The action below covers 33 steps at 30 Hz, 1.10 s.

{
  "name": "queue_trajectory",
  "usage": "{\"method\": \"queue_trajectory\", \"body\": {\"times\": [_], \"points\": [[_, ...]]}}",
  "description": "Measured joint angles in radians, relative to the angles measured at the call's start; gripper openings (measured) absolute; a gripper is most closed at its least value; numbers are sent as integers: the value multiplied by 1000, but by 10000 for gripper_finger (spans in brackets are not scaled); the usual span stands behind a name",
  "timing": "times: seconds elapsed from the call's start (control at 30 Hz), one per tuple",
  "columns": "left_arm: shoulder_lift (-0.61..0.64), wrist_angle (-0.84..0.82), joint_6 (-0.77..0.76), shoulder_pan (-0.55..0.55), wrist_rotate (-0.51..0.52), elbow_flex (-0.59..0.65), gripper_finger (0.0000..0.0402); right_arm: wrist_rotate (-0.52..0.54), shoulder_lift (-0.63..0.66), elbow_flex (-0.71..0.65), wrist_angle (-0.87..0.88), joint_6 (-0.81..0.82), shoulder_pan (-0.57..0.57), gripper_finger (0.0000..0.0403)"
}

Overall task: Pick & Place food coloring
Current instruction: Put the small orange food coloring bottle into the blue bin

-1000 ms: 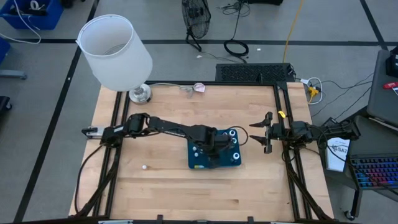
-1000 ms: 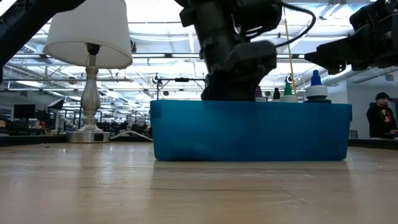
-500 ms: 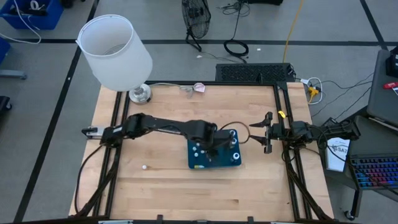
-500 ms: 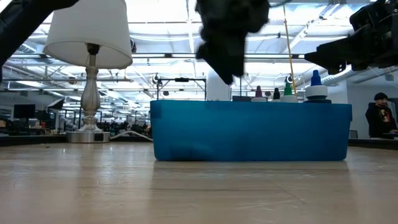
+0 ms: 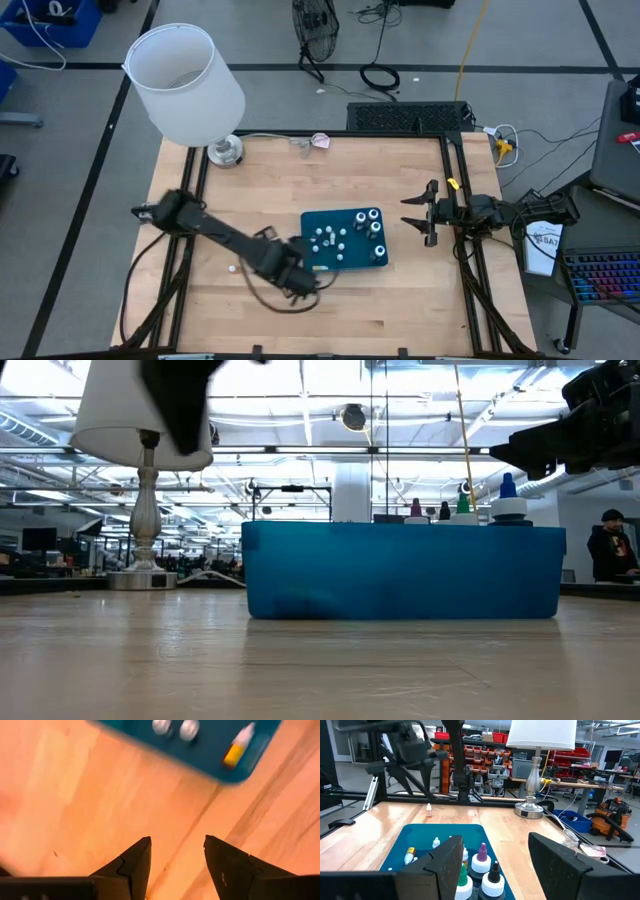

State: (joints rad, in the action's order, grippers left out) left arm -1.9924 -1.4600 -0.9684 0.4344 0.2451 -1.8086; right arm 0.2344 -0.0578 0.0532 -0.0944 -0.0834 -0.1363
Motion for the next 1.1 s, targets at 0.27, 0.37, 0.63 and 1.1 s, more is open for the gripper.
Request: {"method": "queue_trajectory", "body": {"times": [0.27,0.37,0.63,1.1], "points": [[275,204,-364,77,-107,427,186,0,0,0,0,0,0,212],[368,274,-446,95,-158,563,186,0,0,0,0,0,0,212],[535,415,-651,125,-248,823,186,0,0,0,0,0,0,212],[543,651,-715,139,-309,1015,186,0,0,0,0,0,0,212]]}}
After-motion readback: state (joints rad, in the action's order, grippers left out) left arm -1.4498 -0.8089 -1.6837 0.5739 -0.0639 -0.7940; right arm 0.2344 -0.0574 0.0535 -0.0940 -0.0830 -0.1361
